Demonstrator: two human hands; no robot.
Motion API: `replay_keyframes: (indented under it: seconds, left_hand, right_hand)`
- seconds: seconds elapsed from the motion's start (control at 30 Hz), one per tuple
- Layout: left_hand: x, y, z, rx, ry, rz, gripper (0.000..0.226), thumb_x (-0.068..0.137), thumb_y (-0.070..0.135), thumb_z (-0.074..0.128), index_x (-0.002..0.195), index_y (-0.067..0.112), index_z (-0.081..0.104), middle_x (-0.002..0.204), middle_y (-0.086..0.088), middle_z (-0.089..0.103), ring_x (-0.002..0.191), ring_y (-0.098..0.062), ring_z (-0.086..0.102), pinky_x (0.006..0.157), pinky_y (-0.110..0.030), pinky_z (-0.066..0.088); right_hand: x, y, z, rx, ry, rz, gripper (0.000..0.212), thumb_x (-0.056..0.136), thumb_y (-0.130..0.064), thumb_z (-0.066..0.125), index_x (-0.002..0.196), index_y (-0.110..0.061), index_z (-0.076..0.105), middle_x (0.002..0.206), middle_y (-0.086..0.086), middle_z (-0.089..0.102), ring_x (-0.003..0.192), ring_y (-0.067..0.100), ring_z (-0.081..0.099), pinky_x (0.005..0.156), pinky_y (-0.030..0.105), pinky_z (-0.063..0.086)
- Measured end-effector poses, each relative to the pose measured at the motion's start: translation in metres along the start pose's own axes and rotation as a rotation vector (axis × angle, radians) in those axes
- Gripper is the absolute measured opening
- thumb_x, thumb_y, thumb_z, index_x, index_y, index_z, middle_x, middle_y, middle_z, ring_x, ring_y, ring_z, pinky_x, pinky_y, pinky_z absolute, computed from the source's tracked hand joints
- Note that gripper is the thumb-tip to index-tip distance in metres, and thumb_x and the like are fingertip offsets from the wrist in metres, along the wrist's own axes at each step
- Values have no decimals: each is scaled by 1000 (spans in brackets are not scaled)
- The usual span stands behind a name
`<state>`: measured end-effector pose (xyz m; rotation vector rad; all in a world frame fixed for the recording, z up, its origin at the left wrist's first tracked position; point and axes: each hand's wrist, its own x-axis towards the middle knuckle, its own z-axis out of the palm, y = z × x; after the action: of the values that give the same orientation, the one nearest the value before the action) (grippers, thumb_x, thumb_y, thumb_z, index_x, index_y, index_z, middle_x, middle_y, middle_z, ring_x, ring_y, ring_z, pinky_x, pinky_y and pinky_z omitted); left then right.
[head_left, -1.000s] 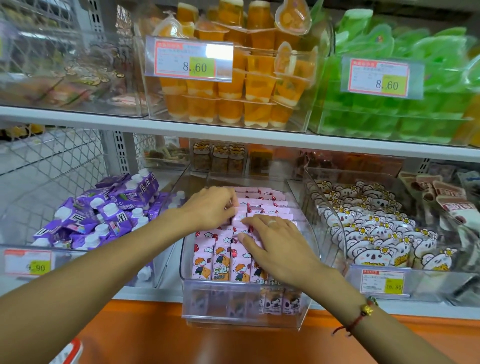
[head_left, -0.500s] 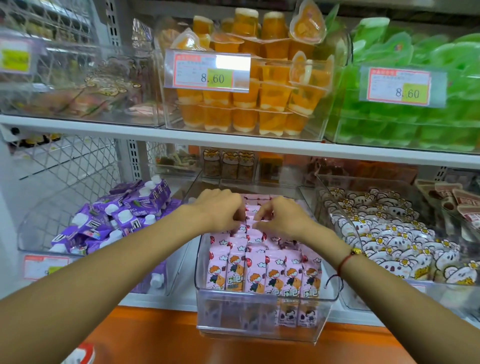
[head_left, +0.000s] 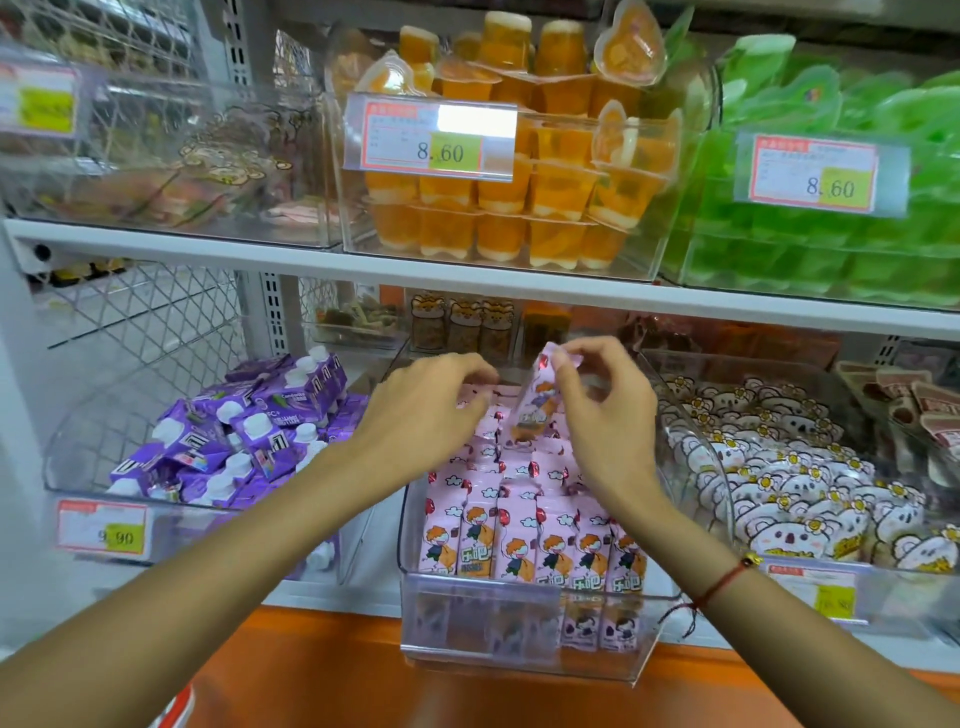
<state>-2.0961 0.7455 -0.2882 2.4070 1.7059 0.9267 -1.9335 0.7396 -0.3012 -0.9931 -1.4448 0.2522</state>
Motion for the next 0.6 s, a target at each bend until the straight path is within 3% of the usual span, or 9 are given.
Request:
replay_keyframes:
  seconds: [0.1, 0.23, 0.43, 0.5, 0.6]
  left_hand:
    - [-30, 3, -1, -338, 141, -47, 28, 93, 38, 56, 120, 32, 60, 113, 17, 65, 104, -1, 60, 90, -30, 50]
    - [-56, 7, 0, -577, 50, -60, 47, 77, 59, 58, 119, 39, 58, 111, 30, 60, 105, 7, 56, 86, -23, 50]
    - [-60, 7, 1, -677, 46, -65, 27, 82, 36, 67, 109, 33, 65, 100, 16, 71, 94, -1, 64, 85, -33, 53]
    - [-60, 10, 3, -690, 64, -86, 32, 78, 44, 64, 108, 33, 66, 100, 16, 71, 92, 0, 66, 85, -31, 54]
    - [-63, 14, 6, -666, 69, -108, 43, 71, 54, 60, 107, 31, 68, 96, 16, 72, 88, 0, 67, 83, -32, 56]
  right_hand:
    - [-5, -18, -8, 104, 78, -25, 5, 95, -17, 58, 90, -15, 58, 80, -10, 60, 64, -5, 57, 61, 9, 43]
    - [-15, -31, -15, 269, 72, 154, 5, 94, -17, 59, 91, -13, 61, 82, -1, 63, 68, -1, 60, 66, 16, 49]
    - [-26, -34, -20, 570, -94, 511, 20, 95, -19, 56, 113, -12, 61, 94, 1, 69, 81, 3, 67, 78, 17, 54]
    - [-29, -33, -21, 646, -213, 601, 25, 97, -21, 52, 119, -11, 59, 99, 0, 69, 89, 5, 67, 87, 22, 54]
    - [-32, -31, -21, 690, -325, 661, 24, 99, -22, 46, 113, -8, 61, 98, 0, 70, 92, 7, 66, 82, 19, 54]
